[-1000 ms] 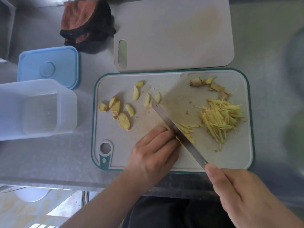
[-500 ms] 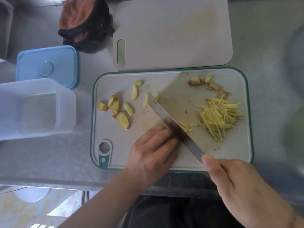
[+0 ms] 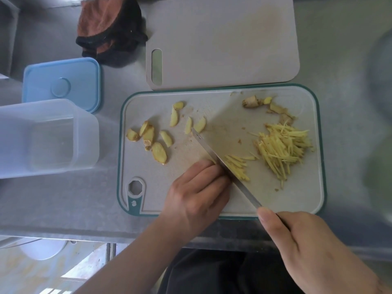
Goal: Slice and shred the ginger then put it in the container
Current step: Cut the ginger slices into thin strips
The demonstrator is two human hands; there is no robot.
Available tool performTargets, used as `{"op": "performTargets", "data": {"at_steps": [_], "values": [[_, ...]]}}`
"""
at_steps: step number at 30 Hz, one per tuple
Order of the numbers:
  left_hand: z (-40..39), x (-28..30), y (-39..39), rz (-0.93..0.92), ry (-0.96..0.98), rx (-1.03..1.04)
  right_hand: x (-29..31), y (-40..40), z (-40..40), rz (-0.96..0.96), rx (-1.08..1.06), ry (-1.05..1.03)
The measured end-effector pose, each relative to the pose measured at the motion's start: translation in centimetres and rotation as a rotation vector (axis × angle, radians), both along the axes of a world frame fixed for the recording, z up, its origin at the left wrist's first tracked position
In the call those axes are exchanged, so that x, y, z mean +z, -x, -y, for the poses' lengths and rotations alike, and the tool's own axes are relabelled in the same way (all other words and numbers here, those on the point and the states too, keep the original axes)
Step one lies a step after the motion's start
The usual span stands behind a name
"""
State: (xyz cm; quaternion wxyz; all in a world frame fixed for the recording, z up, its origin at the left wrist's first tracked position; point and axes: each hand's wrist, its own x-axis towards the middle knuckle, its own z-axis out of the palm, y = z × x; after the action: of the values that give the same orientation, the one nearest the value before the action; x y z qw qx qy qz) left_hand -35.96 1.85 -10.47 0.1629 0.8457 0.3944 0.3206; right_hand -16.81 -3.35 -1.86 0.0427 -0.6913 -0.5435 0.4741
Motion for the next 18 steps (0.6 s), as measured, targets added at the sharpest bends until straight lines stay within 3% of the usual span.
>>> {"op": "performTargets", "data": {"at_steps": [18], "values": [[0.1, 0.0, 0.2, 0.002, -0.016, -0.012, 0.8, -0.3, 0.5, 0.0, 0.004, -0.027]]}}
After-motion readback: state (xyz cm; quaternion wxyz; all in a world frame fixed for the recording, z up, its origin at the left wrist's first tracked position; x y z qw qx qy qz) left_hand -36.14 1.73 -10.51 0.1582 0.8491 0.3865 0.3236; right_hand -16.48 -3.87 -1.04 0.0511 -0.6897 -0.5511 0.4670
